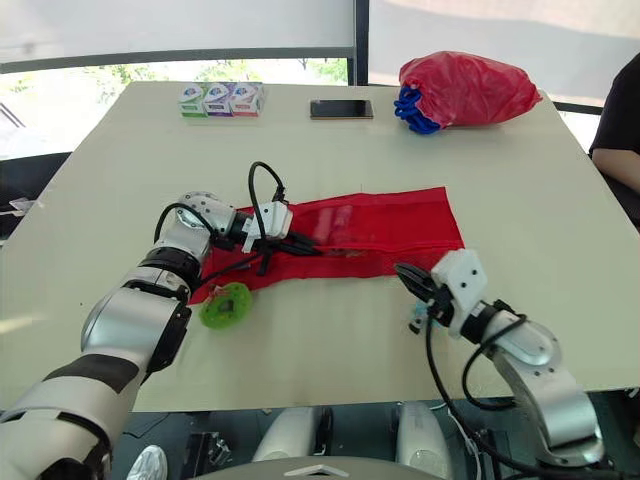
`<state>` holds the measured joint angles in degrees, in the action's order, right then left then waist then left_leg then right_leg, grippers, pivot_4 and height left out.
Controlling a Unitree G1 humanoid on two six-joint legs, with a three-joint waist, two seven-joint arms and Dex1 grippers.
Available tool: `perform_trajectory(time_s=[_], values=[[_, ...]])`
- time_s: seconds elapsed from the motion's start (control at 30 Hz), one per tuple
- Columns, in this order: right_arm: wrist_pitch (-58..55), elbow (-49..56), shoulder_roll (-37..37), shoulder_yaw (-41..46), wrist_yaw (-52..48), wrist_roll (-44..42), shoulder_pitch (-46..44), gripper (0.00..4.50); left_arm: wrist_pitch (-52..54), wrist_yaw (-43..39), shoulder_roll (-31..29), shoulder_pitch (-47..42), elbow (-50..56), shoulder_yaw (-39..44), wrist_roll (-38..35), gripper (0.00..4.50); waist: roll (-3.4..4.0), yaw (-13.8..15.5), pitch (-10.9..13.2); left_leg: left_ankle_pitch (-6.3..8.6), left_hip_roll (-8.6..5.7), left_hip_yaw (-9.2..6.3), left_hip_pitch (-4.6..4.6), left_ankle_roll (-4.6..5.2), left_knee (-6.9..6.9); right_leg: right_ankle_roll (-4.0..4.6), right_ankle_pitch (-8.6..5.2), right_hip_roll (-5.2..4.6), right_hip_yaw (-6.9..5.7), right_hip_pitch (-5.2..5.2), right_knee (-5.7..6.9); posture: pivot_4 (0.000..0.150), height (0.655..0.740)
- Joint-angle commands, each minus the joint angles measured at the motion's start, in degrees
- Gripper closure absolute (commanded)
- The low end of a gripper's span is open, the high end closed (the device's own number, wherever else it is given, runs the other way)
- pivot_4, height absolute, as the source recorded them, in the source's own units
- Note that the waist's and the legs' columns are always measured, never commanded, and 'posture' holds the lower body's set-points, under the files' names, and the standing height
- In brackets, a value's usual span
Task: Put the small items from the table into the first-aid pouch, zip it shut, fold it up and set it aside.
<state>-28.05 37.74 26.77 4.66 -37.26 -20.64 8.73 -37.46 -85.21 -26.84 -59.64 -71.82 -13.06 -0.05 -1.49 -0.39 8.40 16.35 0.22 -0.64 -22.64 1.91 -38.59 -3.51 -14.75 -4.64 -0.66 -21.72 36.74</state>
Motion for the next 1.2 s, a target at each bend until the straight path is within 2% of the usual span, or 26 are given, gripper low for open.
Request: perform_trajectory(time_s=[0.03,0.07,0.17,0.2,0.27,0.3,0.33,0.37,0.4,0.47,0.5,0.6,0.67,0.9,1.07,1.2], values=[[1.32,4.41,2.45,8.63,-3.37,-6.53,4.40,3.92,-1.31,0.10,0.09,-1.14,0.05,1.95,0.39,4.50,0.01,-0.03,0.00,0.00,0.00,0.00,0.00,0.00,0.00,0.00,0.00,0.00,0.00,0.00,0.02,0.150,0.7400],[1.56,5.04,3.35,11.76,-4.60,-7.92,7.09,3.72,-1.20,0.11,0.04,-0.81,0.12,2.15,0.49,4.50,0.01,0.03,0.01,0.00,0.00,0.00,0.01,0.00,0.00,0.00,0.00,0.00,0.00,0.00,0.02,0.150,0.7400],[3.02,6.33,4.60,18.20,-6.65,-11.12,12.54,2.41,-0.44,0.35,0.04,-0.20,0.19,3.08,0.60,4.50,-0.01,0.13,0.01,0.00,0.02,-0.03,0.01,0.00,0.01,0.00,0.00,0.01,-0.03,0.04,-0.01,0.150,0.7400],[3.43,6.65,4.83,19.71,-6.96,-12.03,13.81,1.80,0.28,0.52,0.08,-0.09,0.15,3.41,0.52,4.50,-0.01,0.11,0.01,0.00,0.02,-0.01,0.02,0.00,0.00,0.00,0.00,0.01,-0.02,0.05,-0.01,0.150,0.7400],[3.75,7.24,5.36,22.25,-7.74,-13.20,16.29,1.07,1.37,0.98,0.16,0.13,0.22,4.03,0.35,4.50,-0.01,0.01,0.01,0.00,0.03,0.00,0.05,0.00,0.00,0.00,0.00,0.01,-0.01,0.06,0.01,0.150,0.7400],[3.96,7.35,5.59,23.29,-7.91,-13.38,17.35,0.46,1.79,1.44,0.24,0.20,0.34,4.47,0.18,4.20,-0.01,0.00,0.01,0.00,0.04,0.00,0.08,0.00,0.00,0.00,0.00,0.01,-0.01,0.07,0.02,0.150,0.7400],[4.18,7.35,5.79,23.93,-8.01,-13.33,18.06,0.09,2.00,1.91,0.32,0.25,0.49,4.90,0.02,3.86,-0.01,0.00,0.01,0.00,0.05,-0.01,0.08,0.00,0.00,0.00,0.00,0.02,-0.01,0.07,0.02,0.150,0.7400],[4.44,7.30,5.99,24.27,-8.06,-13.22,18.52,0.00,2.22,2.21,0.40,0.28,0.62,5.26,-0.07,3.63,-0.01,0.00,0.01,0.00,0.05,-0.01,0.08,0.00,0.00,0.00,0.00,0.02,-0.01,0.07,0.02,0.150,0.7400],[4.65,7.30,6.19,24.39,-8.06,-13.24,18.83,0.00,2.68,2.27,0.49,0.31,0.81,5.80,-0.30,3.06,-0.01,0.00,0.01,0.00,0.05,0.00,0.07,0.00,0.00,0.00,0.00,0.02,-0.01,0.07,0.01,0.150,0.7400],[5.00,7.40,6.18,24.32,-7.62,-13.59,18.94,0.00,3.43,1.72,0.51,0.47,1.26,6.62,-0.80,2.27,-0.01,0.01,0.00,0.00,0.05,0.00,0.07,0.00,0.00,0.00,0.00,0.01,-0.01,0.07,0.01,0.150,0.7400],[5.07,7.49,6.20,24.22,-7.43,-13.77,18.94,0.00,3.71,1.29,0.48,0.58,1.48,6.94,-1.02,2.02,-0.01,0.00,0.00,0.00,0.05,0.00,0.07,0.00,0.00,0.00,0.00,0.01,-0.01,0.07,0.01,0.150,0.7400],[5.20,7.93,6.04,23.76,-6.78,-14.35,18.84,0.00,5.07,-1.00,-0.01,1.20,2.77,8.27,-2.15,0.69,-0.01,-0.02,0.01,0.00,0.05,0.00,0.07,0.00,0.00,0.00,0.00,0.01,-0.01,0.07,0.01,0.150,0.7400],[5.35,8.07,5.92,23.67,-6.65,-14.53,19.11,0.00,6.34,-2.66,-0.52,1.78,4.04,9.17,-3.14,0.12,-0.01,-0.03,0.01,0.00,0.05,0.00,0.07,0.00,0.00,0.00,0.00,0.01,0.00,0.07,0.01,0.150,0.7400],[6.16,8.49,5.85,24.61,-7.07,-16.14,20.89,0.00,10.11,-1.91,0.52,5.72,11.41,11.02,-5.89,0.12,-0.01,0.13,0.00,0.00,0.05,0.00,0.07,0.00,-0.01,0.00,0.00,-0.01,0.00,0.08,0.01,0.150,0.7400],[6.47,8.90,6.22,25.14,-7.08,-17.00,21.60,0.00,14.28,1.72,3.68,10.85,21.21,10.05,-6.68,0.12,0.00,0.26,0.00,0.00,0.07,0.00,0.07,0.00,-0.02,0.00,0.00,-0.01,0.01,0.10,0.01,0.150,0.7400],[6.72,9.19,6.31,25.47,-7.04,-17.28,22.29,0.00,21.63,4.08,5.79,14.78,31.36,10.04,-9.23,0.12,0.00,0.24,0.00,0.00,0.07,-0.01,0.07,0.00,-0.02,0.00,0.00,-0.01,0.01,0.10,0.02,0.150,0.7400]])
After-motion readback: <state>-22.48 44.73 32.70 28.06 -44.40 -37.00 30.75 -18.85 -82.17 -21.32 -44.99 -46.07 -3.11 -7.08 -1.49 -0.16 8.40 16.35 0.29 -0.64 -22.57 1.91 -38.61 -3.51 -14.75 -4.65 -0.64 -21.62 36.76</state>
